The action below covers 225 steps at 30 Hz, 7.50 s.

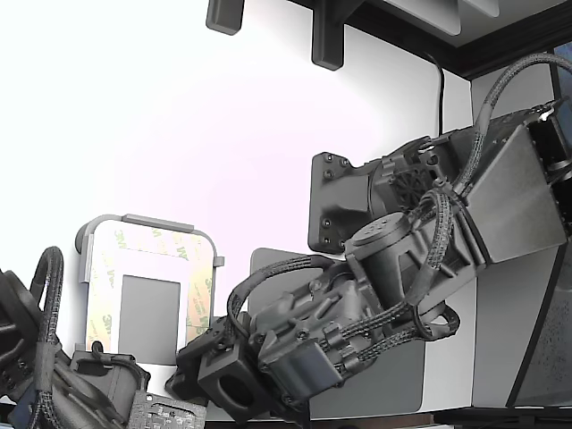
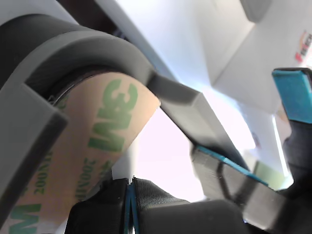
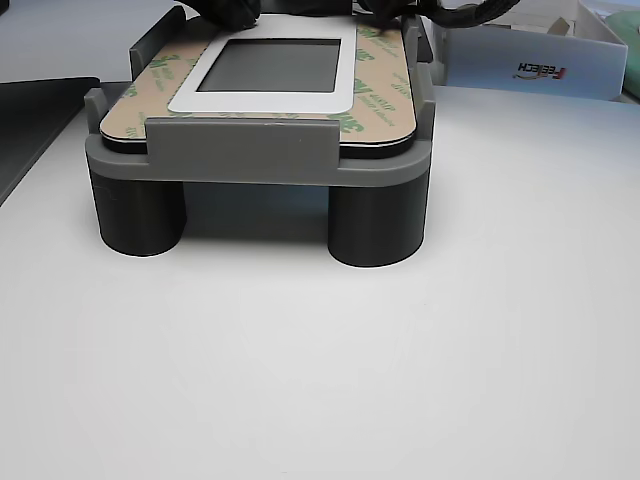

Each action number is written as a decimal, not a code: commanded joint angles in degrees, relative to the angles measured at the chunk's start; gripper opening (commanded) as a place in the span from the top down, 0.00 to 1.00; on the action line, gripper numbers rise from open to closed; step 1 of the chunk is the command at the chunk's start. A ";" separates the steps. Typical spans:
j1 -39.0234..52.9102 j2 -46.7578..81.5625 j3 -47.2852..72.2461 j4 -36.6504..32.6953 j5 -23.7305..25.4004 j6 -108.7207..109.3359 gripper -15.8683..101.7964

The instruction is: Peel off protective film from adhesive tape.

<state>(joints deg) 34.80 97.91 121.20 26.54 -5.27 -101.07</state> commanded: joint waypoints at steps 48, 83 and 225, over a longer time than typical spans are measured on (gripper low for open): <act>-0.18 4.13 -0.09 1.49 -0.53 -0.79 0.95; -1.14 3.96 3.34 -2.37 -1.14 -4.04 0.95; -31.90 62.14 15.29 24.70 21.53 110.57 0.02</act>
<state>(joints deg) 5.10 154.07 134.03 47.37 15.38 -22.76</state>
